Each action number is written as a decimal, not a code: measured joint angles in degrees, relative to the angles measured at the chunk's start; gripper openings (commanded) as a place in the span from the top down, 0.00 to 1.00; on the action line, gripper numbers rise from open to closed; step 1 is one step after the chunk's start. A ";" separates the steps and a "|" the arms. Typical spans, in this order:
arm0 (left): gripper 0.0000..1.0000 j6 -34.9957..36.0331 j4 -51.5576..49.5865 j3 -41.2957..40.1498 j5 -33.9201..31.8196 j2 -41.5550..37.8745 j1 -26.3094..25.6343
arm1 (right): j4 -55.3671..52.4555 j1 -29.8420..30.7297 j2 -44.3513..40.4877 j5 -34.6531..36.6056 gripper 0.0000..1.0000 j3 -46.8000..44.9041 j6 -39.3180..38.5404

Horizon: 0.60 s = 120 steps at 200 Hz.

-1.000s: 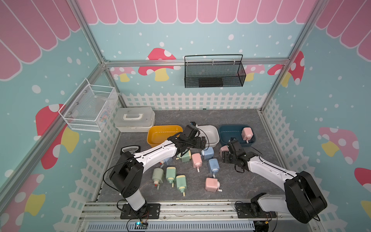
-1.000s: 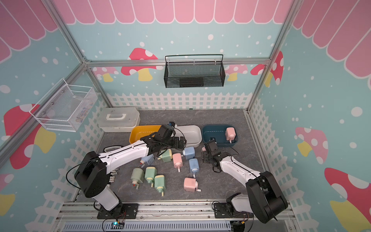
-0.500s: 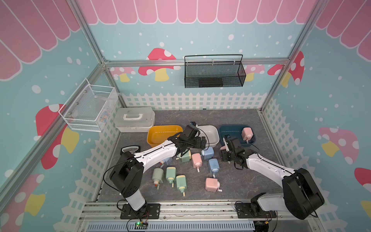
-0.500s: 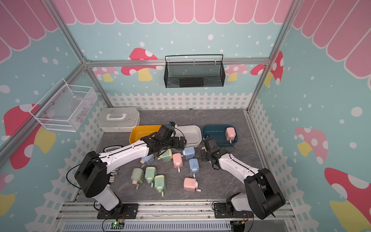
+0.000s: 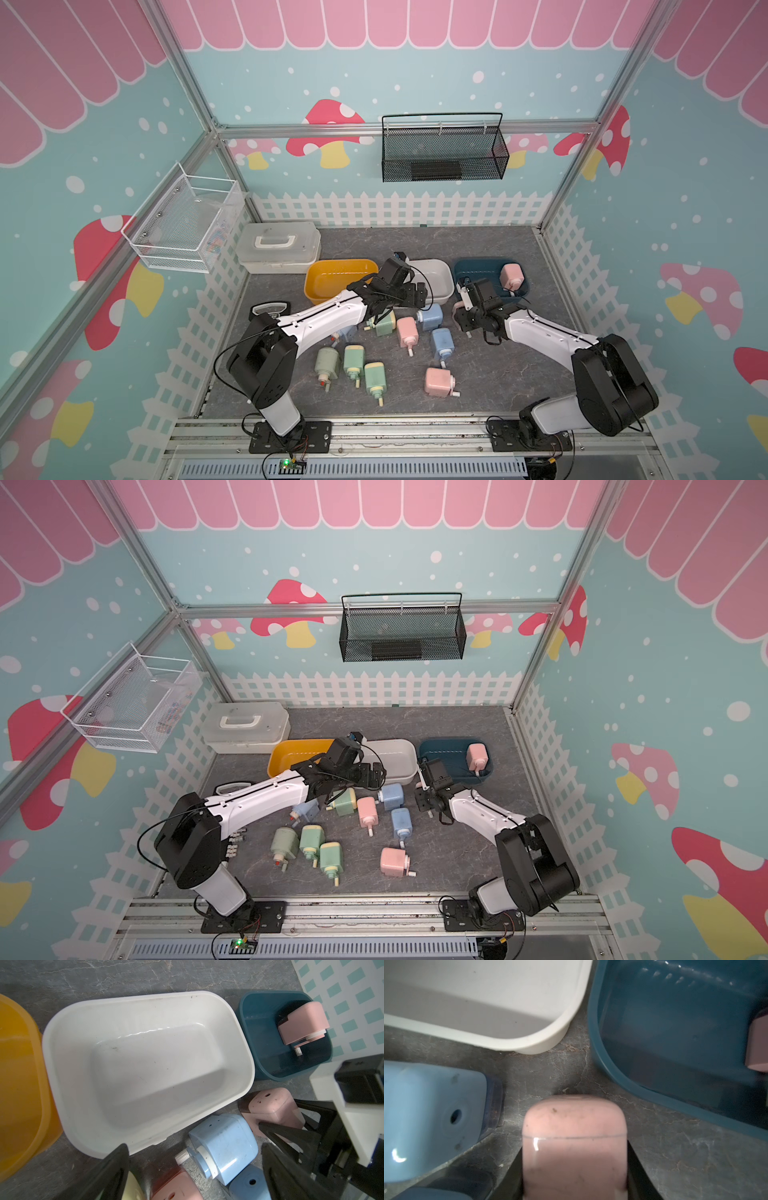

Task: Place the pencil sharpeners by color into the storage box
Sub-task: Pick up the pencil sharpener from the center of the board.

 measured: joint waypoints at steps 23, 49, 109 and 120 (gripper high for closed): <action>0.01 0.00 0.00 0.00 0.00 0.00 0.00 | -0.33 0.00 -0.20 -0.28 1.00 0.00 -0.61; 0.01 0.00 0.00 0.00 0.02 0.00 0.00 | -1.29 -0.04 -1.57 -2.82 1.00 0.00 -2.19; 0.01 -0.20 0.00 0.02 0.70 0.09 0.00 | -1.68 -0.04 -6.91 -6.80 1.00 -0.04 -3.76; 0.01 -0.20 -0.02 0.33 1.14 0.50 0.00 | -1.81 -0.04 -8.28 -7.21 1.00 -0.04 -3.98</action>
